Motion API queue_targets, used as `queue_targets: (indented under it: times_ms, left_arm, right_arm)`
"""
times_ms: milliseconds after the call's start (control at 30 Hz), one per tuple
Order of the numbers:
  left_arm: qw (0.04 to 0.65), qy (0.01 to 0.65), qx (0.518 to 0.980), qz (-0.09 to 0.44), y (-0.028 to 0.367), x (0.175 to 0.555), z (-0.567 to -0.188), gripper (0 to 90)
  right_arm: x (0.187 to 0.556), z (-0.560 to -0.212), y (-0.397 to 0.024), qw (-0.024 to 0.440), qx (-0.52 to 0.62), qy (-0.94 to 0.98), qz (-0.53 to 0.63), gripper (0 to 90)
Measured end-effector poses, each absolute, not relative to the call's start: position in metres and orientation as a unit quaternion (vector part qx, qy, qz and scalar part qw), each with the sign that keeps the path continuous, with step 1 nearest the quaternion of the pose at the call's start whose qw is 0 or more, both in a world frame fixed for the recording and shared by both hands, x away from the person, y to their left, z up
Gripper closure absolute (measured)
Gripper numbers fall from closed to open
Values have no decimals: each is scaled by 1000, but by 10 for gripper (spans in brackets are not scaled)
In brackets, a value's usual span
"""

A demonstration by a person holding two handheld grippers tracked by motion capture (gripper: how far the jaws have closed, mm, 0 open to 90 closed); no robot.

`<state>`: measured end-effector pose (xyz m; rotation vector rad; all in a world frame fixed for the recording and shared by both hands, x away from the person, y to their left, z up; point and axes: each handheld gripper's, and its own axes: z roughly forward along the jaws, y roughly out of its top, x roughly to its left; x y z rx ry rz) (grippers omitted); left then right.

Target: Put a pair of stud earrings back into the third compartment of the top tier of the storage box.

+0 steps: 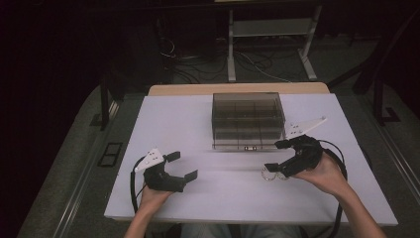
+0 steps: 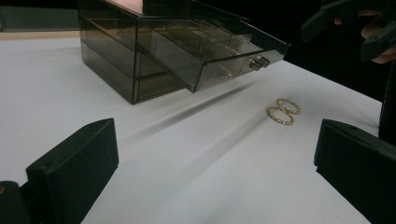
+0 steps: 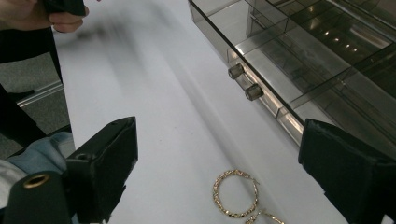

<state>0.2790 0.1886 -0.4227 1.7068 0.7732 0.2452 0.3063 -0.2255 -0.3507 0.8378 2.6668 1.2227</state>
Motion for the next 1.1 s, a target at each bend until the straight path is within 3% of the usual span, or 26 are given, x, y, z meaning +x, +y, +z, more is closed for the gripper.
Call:
queue_targets:
  times_ms: [1100]
  left_arm:
    - [583,328,736,106,190,281,-423,0]
  right_arm:
    - [296,-399,-225,33,281,873,396,113]
